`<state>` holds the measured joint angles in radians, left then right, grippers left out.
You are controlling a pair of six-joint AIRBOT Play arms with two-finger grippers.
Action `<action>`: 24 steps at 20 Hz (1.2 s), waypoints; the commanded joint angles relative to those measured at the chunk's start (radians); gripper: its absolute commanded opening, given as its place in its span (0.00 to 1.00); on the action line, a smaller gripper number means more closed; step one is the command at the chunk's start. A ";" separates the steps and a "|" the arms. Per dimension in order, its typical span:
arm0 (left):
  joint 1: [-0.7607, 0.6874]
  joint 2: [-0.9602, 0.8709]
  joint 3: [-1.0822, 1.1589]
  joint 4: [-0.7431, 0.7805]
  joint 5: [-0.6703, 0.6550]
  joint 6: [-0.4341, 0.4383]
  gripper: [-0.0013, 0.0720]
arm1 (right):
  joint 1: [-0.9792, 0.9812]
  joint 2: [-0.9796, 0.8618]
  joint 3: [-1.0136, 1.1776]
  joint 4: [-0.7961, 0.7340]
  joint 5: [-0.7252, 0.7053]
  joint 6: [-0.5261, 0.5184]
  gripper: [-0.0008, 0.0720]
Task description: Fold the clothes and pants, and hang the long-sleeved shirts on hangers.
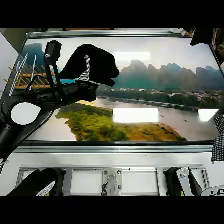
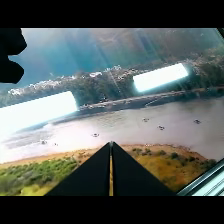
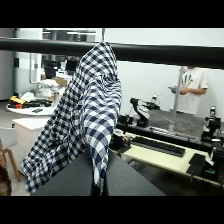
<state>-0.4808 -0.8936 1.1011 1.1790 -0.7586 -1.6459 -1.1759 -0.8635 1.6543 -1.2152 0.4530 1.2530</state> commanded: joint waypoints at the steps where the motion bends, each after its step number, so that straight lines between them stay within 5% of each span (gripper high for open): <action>1: 0.000 -0.001 0.000 0.000 -0.001 0.000 0.03 | -0.002 0.001 0.001 -0.088 -0.003 0.065 0.02; 8: 0.000 -0.001 0.000 0.000 -0.001 0.000 0.03 | -0.179 -0.017 0.001 -0.086 0.034 0.243 0.02; 19: 0.000 -0.001 0.000 0.000 -0.001 0.000 0.03 | -0.202 -0.049 0.001 -0.083 0.158 0.247 0.04; 20: 0.000 -0.001 0.000 0.000 -0.001 0.000 0.03 | -0.202 -0.049 0.001 -0.083 0.158 0.247 0.12; 22: 0.000 -0.001 0.000 0.000 -0.001 0.000 0.03 | -0.202 -0.047 0.001 -0.082 0.157 0.248 0.72; 24: 0.000 -0.001 0.000 0.000 -0.001 0.000 0.03 | -0.202 -0.032 0.001 -0.061 0.154 0.247 0.75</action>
<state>-0.4808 -0.8940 1.1011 1.1790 -0.7597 -1.6463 -1.3773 -0.9070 1.6550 -1.2968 0.6075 1.5002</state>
